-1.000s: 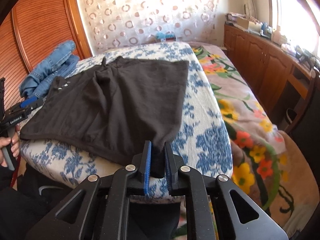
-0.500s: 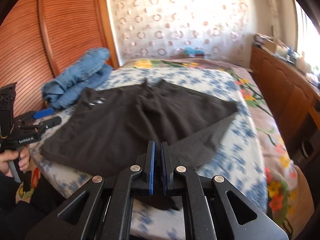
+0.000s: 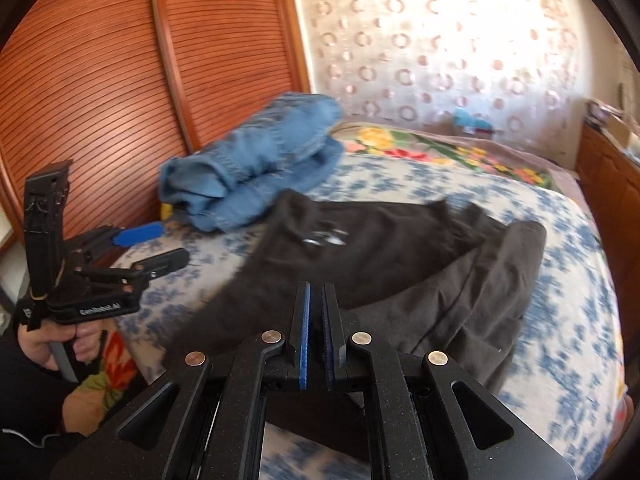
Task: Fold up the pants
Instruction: 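Lift and fold the held pants leg over onto the other leg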
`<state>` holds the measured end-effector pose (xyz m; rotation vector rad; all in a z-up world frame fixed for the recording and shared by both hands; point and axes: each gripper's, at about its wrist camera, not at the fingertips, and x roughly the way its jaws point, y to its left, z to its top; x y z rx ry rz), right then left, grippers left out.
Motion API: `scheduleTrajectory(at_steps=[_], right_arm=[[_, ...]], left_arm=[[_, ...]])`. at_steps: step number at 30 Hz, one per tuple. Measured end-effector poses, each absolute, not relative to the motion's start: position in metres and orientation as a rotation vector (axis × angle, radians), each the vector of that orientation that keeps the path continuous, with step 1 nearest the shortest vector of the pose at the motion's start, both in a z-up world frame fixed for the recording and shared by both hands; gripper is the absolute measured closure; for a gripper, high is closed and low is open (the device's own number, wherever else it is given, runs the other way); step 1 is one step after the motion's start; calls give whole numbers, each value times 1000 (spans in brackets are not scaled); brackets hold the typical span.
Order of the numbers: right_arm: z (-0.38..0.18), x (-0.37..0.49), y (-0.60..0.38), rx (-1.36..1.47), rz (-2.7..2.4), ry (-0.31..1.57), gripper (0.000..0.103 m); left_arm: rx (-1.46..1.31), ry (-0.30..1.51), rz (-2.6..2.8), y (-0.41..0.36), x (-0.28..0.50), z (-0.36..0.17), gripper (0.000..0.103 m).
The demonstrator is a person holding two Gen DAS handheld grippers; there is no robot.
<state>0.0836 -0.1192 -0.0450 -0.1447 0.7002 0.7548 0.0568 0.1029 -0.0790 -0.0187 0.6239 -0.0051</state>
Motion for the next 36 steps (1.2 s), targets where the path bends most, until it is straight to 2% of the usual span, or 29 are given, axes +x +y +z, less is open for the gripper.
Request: scheduleTrajectory(at_steps=[9,22,25,27,30,36], right_arm=[[-53,68,-64,-167,895,739,100],[-90,49,-42,-187,960,844,100],[-93,50,-46,-200,932,852,95],[-89,52,-53,-187,922,843,86],[-82,52,-62,-176,905,819,80],[-65,57,-94,-182,817,749,77]], left_arm=[[-56,623,41,127,50,-83,31],[-53,645,55,128,50,-90,31],[-52,651,49,125,52,-92,31],[-48,656,40,122,53,-93,31],[-39,660,28,116,55,-94,31],[-26,666,-7,103,59,-93,31]])
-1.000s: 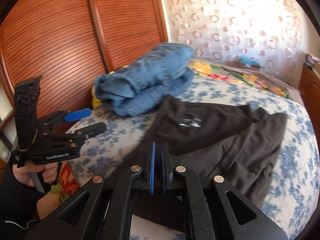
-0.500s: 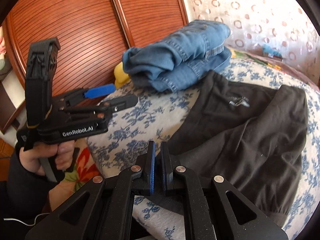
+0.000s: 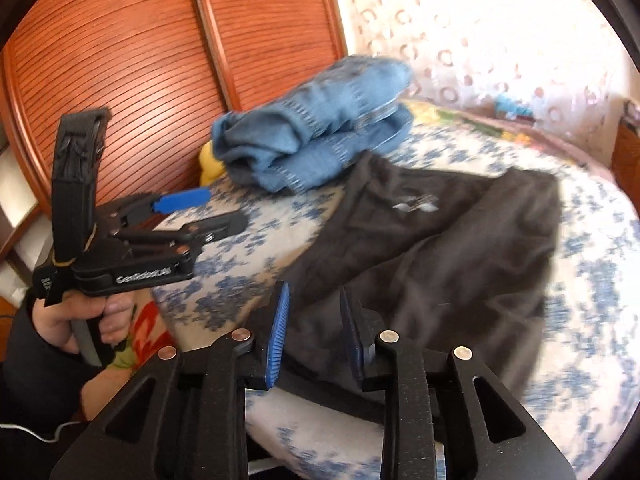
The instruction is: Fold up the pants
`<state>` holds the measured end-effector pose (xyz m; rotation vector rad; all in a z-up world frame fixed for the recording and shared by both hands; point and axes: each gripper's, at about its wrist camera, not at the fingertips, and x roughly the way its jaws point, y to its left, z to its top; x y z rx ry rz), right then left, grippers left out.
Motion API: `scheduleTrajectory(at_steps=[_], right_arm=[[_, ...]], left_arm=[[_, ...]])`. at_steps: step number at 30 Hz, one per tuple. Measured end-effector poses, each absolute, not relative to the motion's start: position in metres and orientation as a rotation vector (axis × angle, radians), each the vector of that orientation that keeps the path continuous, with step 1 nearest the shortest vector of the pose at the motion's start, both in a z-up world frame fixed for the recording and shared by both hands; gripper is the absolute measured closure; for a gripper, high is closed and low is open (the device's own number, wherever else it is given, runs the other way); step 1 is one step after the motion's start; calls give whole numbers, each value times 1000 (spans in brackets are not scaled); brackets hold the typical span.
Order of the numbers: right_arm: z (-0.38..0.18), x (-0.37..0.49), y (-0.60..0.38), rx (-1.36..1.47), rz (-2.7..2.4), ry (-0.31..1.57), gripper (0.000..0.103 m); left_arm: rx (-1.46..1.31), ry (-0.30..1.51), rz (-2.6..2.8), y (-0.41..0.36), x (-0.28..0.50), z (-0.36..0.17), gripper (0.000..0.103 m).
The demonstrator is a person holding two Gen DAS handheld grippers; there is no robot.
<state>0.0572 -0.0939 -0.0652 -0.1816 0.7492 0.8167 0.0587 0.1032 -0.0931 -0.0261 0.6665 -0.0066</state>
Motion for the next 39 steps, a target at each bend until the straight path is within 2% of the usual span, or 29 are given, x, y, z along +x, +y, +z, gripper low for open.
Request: scheduleTrajectory(at_steps=[14,25,27,29,34,36,39], right_arm=[[-78,113,-176,-180,533,721,67],[-91,132,-202,-138,472,746,65],[-93,135,-207,-100,480,763,65],[-93,136,-209,-79,478,768,65],[-94,137,-213,-54,477,766,65],[-94,136,-213,-54,473,762,65],[-93,134,-212,-60,477,756,65]], left_arm=[[8,695,-136,57,96,-91,31],[28,742,-260,18,121,-90,33],[28,760,-275,13,126,-92,42],[27,778,-295,7,131,-93,45],[39,840,-329,-9,142,-100,63],[28,853,-346,-12,142,-101,82],[20,845,-382,-18,136,-99,91]])
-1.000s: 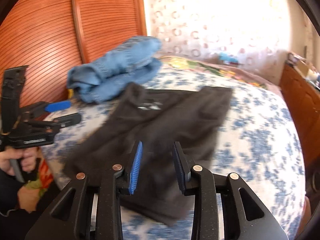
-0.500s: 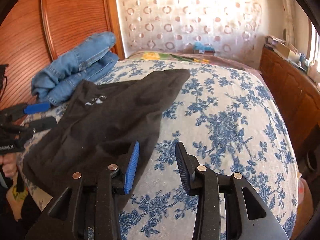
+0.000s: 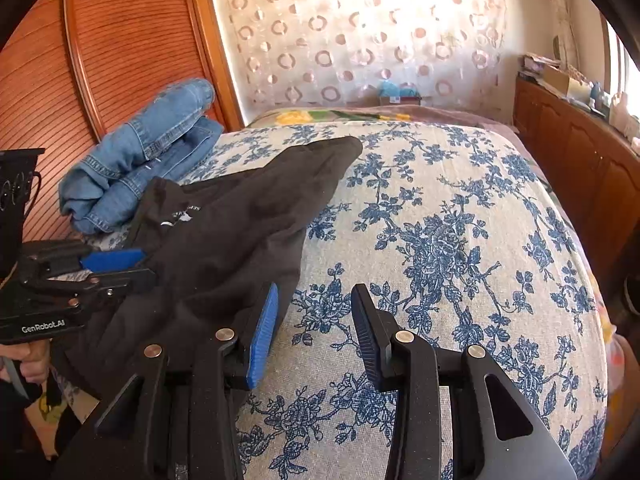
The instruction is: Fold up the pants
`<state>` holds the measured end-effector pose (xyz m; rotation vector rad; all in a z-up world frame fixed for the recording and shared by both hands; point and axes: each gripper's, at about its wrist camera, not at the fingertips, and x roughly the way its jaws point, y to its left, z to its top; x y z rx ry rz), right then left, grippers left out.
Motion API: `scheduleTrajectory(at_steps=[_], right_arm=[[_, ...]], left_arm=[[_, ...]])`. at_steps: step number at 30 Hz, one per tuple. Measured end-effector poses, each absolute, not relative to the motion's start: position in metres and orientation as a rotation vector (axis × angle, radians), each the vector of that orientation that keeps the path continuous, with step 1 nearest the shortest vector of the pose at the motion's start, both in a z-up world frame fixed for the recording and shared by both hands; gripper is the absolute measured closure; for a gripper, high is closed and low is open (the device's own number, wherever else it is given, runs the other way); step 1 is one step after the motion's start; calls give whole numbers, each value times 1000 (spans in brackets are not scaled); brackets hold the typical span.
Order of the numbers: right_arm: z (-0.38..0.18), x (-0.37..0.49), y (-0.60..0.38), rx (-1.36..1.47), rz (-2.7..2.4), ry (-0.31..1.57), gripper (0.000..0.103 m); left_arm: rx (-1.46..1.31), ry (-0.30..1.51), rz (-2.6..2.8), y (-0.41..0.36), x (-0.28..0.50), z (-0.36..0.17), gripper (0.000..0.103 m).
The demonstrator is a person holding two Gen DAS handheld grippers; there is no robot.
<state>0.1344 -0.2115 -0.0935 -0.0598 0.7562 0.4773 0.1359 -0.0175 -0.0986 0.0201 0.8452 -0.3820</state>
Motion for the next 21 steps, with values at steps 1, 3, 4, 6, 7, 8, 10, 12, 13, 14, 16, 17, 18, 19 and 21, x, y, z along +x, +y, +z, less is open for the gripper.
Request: scheduleTrajectory(at_steps=[1,3,4,6,7,8,10,12,13,14,16,17,18,19,21], right_arm=[[-94,135,-212,-59,478,756,65],[-93,136,-212,-55,479,757,65],[-93,138,-212,-52,477,759,65],[-93,139,-212,-52,475,766,65],[-92,140,-212,-53,471,771,65],[-90,142,-212,-51,468,772,65],[-86,147,-210,-35,479,775,65],[-82,152,-205,-37,489,774,65],[-78,154,-201,-45,493,768,65],[-75,156,-196,-52,499,764,65],[-70,160,-187,-63,515,758,65],[-67,161,-181,-68,523,755,65],[-66,163,-177,-71,529,754,65],[-64,165,-171,-77,537,754,65],[-63,169,-161,-88,548,758,65]], left_arm=[[24,833,-392,-20,133,-96,92],[19,820,-414,-25,126,-92,94],[18,816,-420,-26,124,-91,94],[21,807,-433,-29,118,-89,94],[21,805,-436,-30,116,-88,94],[24,805,-433,-31,115,-88,94],[26,805,-410,-29,113,-89,94],[18,800,-384,-24,113,-87,83],[12,795,-369,-20,113,-86,81],[7,785,-354,-16,112,-85,78],[0,773,-324,-7,111,-83,68],[0,767,-313,-4,111,-82,62],[-2,757,-300,0,111,-81,60],[-3,748,-288,5,110,-80,60],[1,736,-269,11,110,-80,58]])
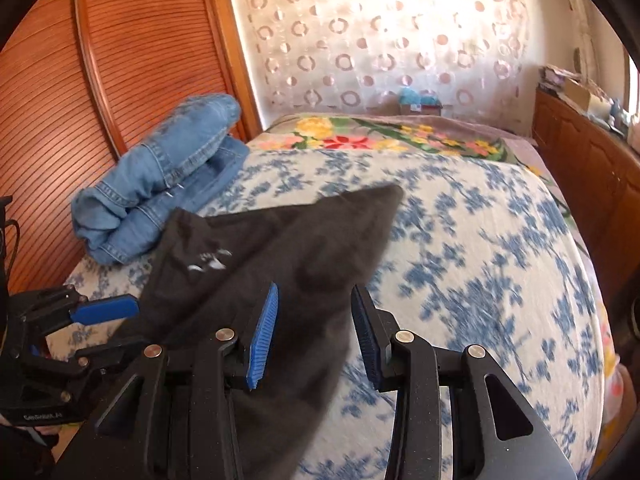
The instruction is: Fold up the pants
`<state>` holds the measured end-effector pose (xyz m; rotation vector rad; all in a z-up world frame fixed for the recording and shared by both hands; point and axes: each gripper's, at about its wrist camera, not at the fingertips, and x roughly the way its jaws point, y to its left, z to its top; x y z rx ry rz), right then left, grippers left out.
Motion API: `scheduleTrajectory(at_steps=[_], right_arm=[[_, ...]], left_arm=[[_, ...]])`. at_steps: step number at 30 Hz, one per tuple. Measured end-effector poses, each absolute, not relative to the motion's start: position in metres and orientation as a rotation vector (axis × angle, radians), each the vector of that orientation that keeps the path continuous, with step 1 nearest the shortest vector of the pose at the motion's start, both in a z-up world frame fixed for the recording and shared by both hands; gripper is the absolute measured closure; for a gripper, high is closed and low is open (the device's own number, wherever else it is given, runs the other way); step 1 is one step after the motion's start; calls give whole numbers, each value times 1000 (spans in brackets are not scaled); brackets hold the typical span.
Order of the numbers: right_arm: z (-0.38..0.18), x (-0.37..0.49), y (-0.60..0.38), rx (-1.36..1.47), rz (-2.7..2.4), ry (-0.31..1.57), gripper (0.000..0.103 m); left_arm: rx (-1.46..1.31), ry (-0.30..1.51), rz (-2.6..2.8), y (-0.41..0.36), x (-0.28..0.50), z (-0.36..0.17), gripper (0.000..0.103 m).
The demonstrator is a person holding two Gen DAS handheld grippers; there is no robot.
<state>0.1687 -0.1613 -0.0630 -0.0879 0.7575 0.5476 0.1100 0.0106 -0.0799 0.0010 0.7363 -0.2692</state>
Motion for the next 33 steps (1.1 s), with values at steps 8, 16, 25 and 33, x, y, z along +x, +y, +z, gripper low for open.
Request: scheduleTrajectory(at_steps=[8,16,25,33], right_arm=[[-71,191,-121,-146,571,799,65],[-87,206,-94,-252,541,866,65],[-97,202,-106,-295,530,869,103],[-72,192,-140,-193,534,808,103]], left_arm=[[-5,709,-194,32,111,-83,33],[-20,701,-154,46,109,-84,33],[-14,713,-149,43,109,-89,33],[-16,712,-159,36,109,-89,33]])
